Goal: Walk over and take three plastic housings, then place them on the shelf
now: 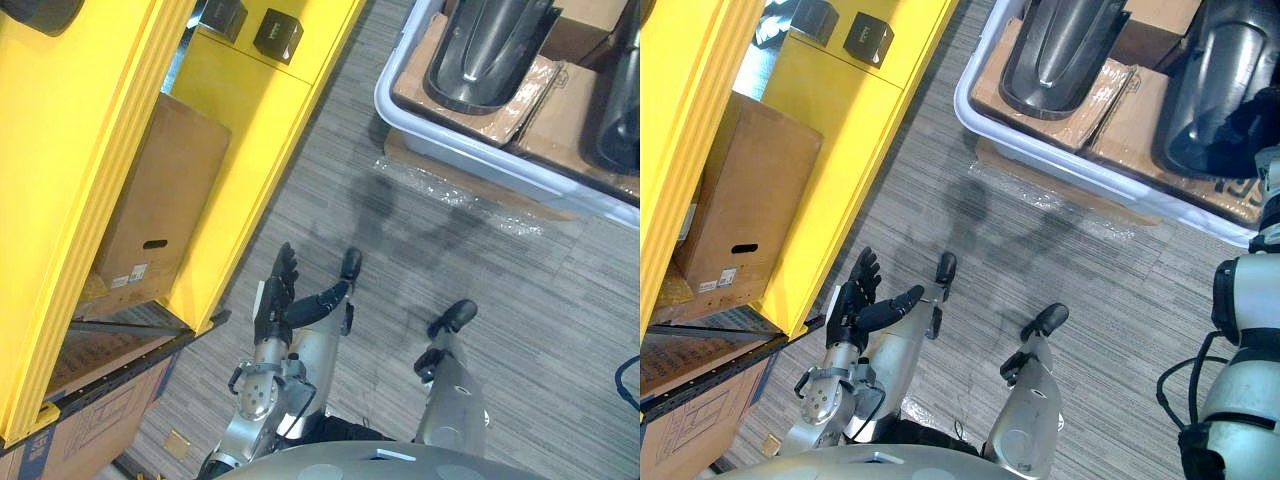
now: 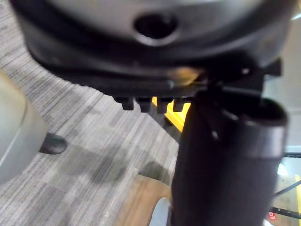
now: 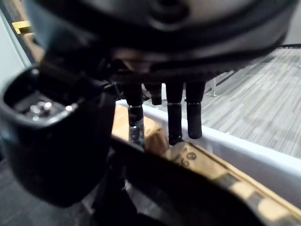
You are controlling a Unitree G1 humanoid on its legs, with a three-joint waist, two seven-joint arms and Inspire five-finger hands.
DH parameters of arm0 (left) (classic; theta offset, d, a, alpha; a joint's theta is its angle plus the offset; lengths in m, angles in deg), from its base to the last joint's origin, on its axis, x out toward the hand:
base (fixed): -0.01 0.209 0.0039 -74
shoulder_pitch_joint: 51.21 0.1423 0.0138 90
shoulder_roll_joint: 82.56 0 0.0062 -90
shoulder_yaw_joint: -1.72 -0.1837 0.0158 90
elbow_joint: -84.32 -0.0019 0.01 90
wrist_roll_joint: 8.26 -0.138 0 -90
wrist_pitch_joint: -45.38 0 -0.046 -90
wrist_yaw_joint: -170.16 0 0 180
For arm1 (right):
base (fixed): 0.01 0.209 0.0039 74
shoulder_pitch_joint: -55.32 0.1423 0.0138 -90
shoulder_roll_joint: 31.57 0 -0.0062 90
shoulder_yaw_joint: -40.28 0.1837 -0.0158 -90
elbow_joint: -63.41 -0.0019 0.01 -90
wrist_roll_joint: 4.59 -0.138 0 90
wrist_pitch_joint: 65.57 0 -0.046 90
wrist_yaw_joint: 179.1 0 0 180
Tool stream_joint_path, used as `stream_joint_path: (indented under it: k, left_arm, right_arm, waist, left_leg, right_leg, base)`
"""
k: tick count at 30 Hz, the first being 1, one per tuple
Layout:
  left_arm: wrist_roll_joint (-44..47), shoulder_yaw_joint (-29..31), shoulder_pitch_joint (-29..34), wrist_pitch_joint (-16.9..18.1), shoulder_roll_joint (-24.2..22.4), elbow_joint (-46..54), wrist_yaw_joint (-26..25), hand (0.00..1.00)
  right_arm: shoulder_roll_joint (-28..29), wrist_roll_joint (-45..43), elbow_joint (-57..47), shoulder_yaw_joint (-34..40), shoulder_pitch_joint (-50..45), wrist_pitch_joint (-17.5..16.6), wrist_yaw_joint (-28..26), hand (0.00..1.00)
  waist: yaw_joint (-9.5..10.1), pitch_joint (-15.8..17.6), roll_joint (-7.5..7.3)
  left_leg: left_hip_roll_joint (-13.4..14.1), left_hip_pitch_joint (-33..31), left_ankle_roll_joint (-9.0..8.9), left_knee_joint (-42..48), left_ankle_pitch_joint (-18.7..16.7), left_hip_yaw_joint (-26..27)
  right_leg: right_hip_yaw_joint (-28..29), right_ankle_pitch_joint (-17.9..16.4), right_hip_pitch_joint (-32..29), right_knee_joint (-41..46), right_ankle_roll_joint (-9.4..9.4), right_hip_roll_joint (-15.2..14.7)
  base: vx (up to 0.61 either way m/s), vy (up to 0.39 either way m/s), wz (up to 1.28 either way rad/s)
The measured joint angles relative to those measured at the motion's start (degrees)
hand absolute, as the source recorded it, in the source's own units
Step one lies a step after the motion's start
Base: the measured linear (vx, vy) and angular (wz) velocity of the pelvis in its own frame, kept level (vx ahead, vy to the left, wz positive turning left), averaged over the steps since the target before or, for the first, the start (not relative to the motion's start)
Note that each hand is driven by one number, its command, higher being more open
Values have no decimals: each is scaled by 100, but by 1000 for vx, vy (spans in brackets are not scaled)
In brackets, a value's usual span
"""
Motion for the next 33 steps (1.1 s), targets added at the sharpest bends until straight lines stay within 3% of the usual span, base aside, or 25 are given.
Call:
stream_joint_path:
  k: [6, 14, 19, 21, 23, 28, 30, 33]
  left_arm:
    - [243, 173, 63, 79, 39, 729, 154, 100]
    - [695, 824, 389, 277, 121, 1385, 424, 100]
    - [694, 1062, 512, 281, 283, 1814, 612, 100]
    - [694, 1242, 603, 282, 313, 2031, 711, 100]
    - [695, 1259, 622, 282, 346, 2041, 781, 100]
    - [684, 1329, 654, 270, 513, 2396, 1115, 100]
    - [667, 1337, 545, 181, 591, 2514, 1227, 100]
    - [665, 1329, 101, -308, 816, 2588, 1503, 100]
  right_arm:
    - [29, -26, 322, 66, -29, -86, -202, 0]
    - [267, 212, 190, 76, -443, -883, -84, 0]
    - [419, 438, -403, 74, -842, -1163, 107, 0]
    - [612, 441, -1117, 72, -1144, -1184, 174, 0]
    - [651, 441, -1416, 71, -1277, -1182, 184, 0]
    - [905, 816, -2429, 96, -1793, -1171, 521, 0]
    - [1083, 885, -2708, 206, -2048, -1149, 609, 0]
    - [1416, 1119, -3100, 263, -2451, -1145, 659, 0]
  waist:
    - [-20, -4, 6]
    - [-150, 29, -45]
    - [-170, 92, -264]
    - [-223, 87, -540]
    - [-250, 91, -603]
    - [-329, 3, -933]
    - [-376, -61, -1037]
    - [-479, -266, -1156]
  left_leg:
    - [2, 249, -23, -220, 102, -43]
    - [96, 804, -70, -794, 363, -61]
    - [244, 1145, -147, -1124, 524, -29]
    - [334, 1364, -193, -1300, 590, 63]
    - [361, 1505, -197, -1347, 592, 83]
    - [423, 1867, -245, -1571, 649, 232]
    - [444, 1988, -256, -1694, 703, 245]
    - [450, 2113, -257, -1814, 740, 306]
  right_leg:
    - [-73, -41, 173, 4, -53, 7]
    - [-135, -105, 453, 61, -138, 50]
    - [-122, -126, 616, 47, -171, 182]
    - [-59, -134, 729, -32, -184, 276]
    - [-52, -145, 833, -34, -200, 299]
    - [32, -182, 1033, -83, -212, 383]
    - [29, -182, 1121, -136, -212, 427]
    - [50, -172, 1196, -197, -197, 441]
  base:
    - [-12, -5, 2]
    - [-23, -12, 0]
    - [-27, -40, -8]
    - [-25, -50, -21]
    - [-12, -38, -11]
    - [-30, -19, -13]
    - [0, 0, 0]
    - [11, -13, -7]
